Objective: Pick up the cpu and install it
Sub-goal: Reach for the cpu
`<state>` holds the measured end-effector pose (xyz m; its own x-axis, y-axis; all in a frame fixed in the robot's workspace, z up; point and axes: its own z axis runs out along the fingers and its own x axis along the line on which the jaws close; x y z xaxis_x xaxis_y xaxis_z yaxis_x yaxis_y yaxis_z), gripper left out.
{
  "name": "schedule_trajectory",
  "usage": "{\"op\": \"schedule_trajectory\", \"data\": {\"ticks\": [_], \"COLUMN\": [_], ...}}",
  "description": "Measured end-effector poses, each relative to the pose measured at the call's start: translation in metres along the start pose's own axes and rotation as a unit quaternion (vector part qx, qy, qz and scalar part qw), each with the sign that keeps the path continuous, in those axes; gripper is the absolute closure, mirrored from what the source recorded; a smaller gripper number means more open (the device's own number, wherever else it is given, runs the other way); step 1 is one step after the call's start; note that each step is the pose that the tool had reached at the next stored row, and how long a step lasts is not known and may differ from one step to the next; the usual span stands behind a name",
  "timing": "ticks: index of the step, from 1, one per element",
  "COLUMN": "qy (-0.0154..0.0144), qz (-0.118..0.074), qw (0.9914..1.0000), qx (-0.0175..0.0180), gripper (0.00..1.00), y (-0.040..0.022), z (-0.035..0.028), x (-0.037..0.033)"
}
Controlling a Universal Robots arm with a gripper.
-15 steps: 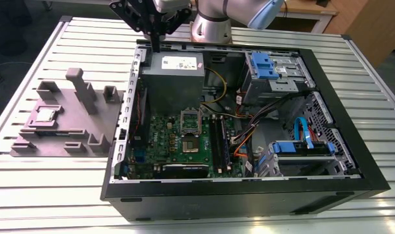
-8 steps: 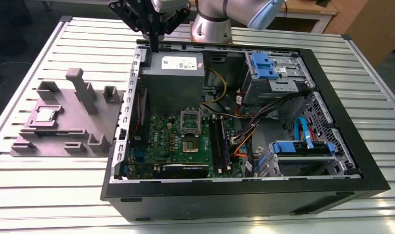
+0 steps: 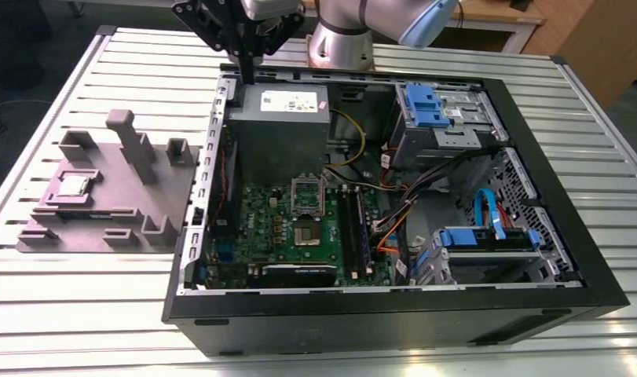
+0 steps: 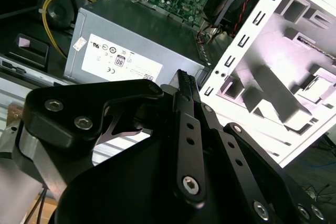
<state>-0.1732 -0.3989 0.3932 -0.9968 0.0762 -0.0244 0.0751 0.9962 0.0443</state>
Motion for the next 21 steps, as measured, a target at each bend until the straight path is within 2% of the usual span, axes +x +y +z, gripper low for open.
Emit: {"op": "schedule_trajectory", "data": {"ticks": [3,12,21], "qy": [0.0000,0.0000,0.0000], "qz": [0.000,0.000,0.000], "qw": [1.00000,1.00000,1.00000], "qx": [0.0000,0.0000,0.0000], "gripper": [0.89,0.89,0.89], "y": [-0.0002,-0.0003,-0.0006], "z": [0.0000,0.0000,-0.0001], "x": [0.0027,0.0038,0.0083]}}
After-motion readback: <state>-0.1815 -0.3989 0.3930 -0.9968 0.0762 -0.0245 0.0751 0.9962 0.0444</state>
